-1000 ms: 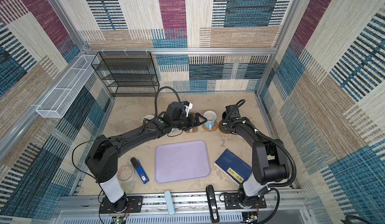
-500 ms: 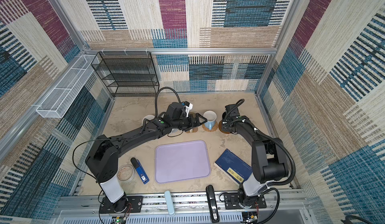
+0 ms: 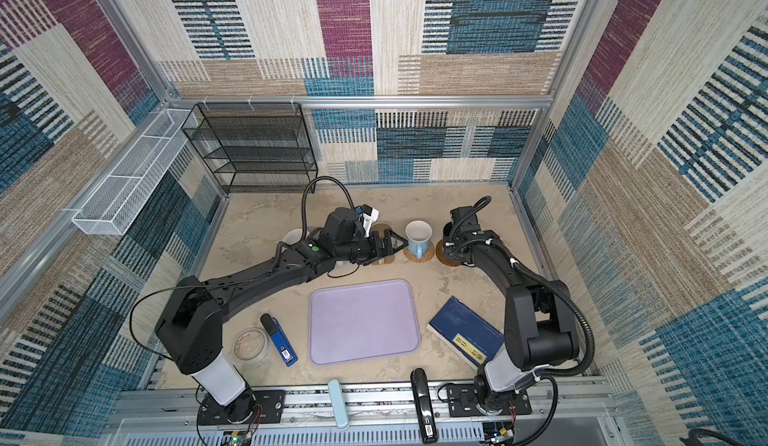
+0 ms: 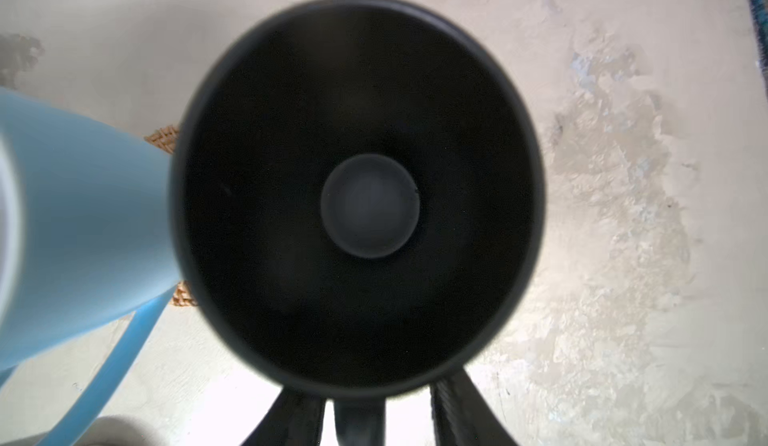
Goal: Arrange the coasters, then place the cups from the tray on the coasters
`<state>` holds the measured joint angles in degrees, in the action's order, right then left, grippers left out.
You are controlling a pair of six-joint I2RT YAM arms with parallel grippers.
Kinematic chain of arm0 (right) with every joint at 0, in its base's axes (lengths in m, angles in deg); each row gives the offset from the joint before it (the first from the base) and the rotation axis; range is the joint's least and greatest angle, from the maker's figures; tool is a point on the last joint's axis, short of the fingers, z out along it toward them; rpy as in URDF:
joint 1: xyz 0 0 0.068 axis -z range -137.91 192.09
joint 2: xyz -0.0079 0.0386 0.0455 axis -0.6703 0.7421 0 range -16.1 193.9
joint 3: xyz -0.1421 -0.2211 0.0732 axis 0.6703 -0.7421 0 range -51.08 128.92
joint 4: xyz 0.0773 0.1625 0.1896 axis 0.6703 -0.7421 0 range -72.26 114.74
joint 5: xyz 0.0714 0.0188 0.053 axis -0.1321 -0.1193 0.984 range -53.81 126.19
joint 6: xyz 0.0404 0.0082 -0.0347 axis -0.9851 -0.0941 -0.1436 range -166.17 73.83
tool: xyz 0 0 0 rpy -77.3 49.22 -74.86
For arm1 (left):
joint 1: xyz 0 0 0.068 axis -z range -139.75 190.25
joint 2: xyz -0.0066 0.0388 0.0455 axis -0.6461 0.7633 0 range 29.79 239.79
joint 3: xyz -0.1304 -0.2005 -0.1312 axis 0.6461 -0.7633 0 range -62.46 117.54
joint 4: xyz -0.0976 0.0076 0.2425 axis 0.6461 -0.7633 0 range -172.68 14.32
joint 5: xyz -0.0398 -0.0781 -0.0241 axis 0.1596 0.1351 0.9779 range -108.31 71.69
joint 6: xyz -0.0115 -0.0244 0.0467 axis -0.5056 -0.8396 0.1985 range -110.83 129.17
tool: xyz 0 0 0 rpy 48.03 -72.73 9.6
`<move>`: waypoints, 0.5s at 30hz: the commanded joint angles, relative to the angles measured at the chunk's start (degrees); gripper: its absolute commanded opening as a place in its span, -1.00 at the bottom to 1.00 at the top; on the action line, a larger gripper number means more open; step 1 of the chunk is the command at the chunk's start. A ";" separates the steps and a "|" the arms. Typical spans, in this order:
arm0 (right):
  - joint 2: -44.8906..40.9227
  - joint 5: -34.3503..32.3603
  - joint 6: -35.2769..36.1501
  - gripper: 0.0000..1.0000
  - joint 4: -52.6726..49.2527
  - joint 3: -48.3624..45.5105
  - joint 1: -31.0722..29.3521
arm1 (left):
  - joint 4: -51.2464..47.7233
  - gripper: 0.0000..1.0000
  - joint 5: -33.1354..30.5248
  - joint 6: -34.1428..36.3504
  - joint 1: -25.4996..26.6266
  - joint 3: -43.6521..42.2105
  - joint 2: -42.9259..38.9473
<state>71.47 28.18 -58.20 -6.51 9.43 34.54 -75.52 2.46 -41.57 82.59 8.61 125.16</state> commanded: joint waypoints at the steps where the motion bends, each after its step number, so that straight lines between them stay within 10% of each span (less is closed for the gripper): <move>1: -4.18 0.97 -1.62 -0.04 1.78 -0.86 -0.01 | 0.25 0.95 -4.96 3.14 -0.41 -2.28 -4.03; 6: -14.05 1.66 -2.01 0.28 5.91 -3.87 -0.01 | -5.49 0.97 -15.72 8.37 -1.88 -7.70 -14.02; 7: -16.68 1.54 -2.00 0.81 8.41 -5.56 -0.01 | -6.39 0.98 -19.21 10.08 -2.32 -9.37 -17.06; 9: -21.56 2.69 -2.35 0.99 14.34 -10.11 -0.01 | -7.77 0.98 -25.84 13.65 -3.22 -12.41 -22.61; 15: -31.14 0.43 -3.91 0.99 30.22 -21.80 -0.01 | -13.86 0.98 -47.63 23.34 -6.89 -18.14 -33.59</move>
<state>41.97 30.56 -60.98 12.29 -10.29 34.54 -85.50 -30.65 -25.88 77.09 -7.83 93.56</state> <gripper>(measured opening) 0.997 0.989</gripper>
